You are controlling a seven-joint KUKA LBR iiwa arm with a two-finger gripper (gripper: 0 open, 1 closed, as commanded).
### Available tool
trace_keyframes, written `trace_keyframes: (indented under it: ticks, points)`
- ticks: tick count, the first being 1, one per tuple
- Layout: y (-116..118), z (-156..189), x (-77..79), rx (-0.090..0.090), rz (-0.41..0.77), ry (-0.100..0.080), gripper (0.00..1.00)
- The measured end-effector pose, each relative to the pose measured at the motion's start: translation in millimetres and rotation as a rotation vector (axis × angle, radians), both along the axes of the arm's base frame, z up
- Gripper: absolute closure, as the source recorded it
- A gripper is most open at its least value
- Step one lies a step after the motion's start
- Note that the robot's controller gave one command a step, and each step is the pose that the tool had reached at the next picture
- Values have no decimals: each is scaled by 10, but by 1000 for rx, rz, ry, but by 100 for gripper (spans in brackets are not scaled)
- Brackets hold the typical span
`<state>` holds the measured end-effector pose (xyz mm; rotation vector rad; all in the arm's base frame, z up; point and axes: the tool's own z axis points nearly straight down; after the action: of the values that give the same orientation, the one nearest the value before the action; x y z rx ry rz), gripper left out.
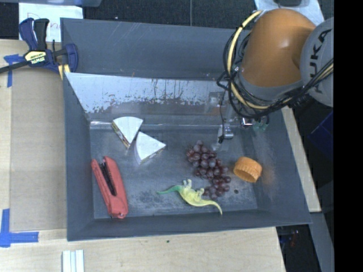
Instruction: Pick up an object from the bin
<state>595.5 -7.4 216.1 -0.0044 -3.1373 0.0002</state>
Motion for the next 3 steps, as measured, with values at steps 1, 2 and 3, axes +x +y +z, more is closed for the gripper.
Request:
trace_keyframes:
  ticks: [1, 2, 3]
  points:
    - [-1, 51, 12, 0, 0, -8, 0]
    - [-73, -700, -293, 0, -34, -12, 0]
    - [-123, -766, -701, 1, -118, -11, 0]
